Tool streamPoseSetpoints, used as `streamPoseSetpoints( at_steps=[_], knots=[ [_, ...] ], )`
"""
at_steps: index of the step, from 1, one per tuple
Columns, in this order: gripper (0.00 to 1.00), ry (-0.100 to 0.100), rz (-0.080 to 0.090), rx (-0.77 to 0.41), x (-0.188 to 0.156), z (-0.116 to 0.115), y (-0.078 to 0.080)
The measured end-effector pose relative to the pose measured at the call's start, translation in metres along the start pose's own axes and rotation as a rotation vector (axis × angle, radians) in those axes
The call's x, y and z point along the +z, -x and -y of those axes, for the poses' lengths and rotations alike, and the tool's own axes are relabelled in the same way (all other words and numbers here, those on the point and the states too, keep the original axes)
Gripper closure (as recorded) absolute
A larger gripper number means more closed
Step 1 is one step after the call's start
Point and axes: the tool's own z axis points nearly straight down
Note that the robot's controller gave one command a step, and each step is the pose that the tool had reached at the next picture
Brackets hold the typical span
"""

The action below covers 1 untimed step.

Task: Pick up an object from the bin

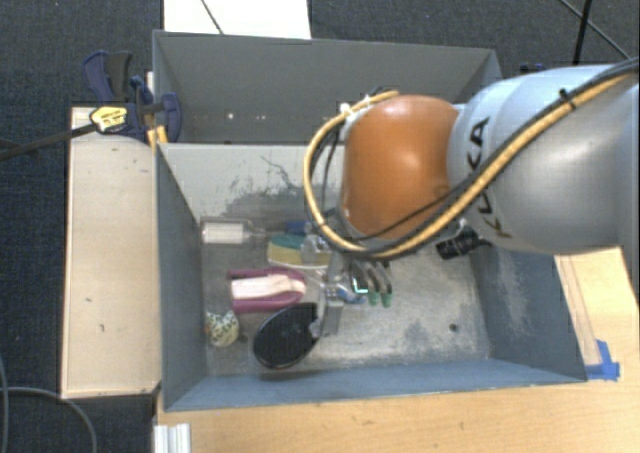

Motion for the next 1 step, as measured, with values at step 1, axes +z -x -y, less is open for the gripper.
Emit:
streamPoseSetpoints(
  at_steps=[1],
  knots=[
    [0.0,0.0,0.006,-0.301,0.1145,-0.0279,-0.0172]
  ],
)
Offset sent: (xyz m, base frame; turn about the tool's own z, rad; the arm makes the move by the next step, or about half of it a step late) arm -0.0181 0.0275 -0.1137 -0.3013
